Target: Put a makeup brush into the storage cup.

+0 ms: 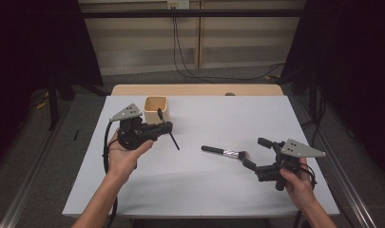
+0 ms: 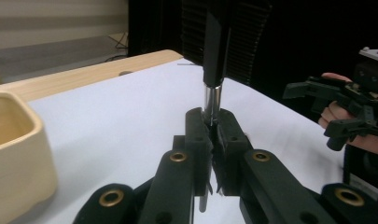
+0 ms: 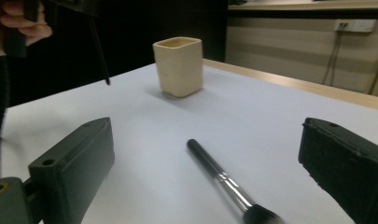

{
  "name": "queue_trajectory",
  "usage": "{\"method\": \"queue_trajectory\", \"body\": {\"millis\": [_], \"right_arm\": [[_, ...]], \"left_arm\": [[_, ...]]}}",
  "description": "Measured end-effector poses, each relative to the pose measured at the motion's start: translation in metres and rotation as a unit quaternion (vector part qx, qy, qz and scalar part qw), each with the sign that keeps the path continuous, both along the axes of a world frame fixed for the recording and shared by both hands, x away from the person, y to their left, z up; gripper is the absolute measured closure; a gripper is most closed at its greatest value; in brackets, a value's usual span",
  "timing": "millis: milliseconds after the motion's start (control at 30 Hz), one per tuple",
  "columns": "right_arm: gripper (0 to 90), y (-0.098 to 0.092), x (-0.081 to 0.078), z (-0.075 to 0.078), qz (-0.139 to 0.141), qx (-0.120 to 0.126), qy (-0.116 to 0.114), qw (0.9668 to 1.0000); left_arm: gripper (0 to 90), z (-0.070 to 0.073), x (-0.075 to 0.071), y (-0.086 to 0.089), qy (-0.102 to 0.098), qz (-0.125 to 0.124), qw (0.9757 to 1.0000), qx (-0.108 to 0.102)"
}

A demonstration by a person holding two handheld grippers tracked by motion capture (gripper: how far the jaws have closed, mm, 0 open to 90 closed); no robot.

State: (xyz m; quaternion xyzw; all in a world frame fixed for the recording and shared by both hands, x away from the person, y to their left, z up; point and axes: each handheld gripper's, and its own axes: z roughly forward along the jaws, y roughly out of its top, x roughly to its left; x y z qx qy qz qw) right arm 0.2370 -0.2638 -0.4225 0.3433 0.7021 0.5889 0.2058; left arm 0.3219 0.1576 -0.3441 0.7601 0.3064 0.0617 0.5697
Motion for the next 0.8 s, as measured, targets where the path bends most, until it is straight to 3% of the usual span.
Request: {"method": "queue_trajectory", "body": {"millis": [500,800], "right_arm": [[2.1,-0.021,-0.019,-0.016,-0.058,-0.026,-0.014,0.9979],[1.1,-0.025,-0.025,-0.023,-0.066,-0.02,-0.022,0.9974]], "left_arm": [[85.9,0.008,0.025,0.028,0.003,0.053,0.9984,0.019],[85.9,0.011,0.036,0.034,-0.021,0.086,0.996,0.007]]}}
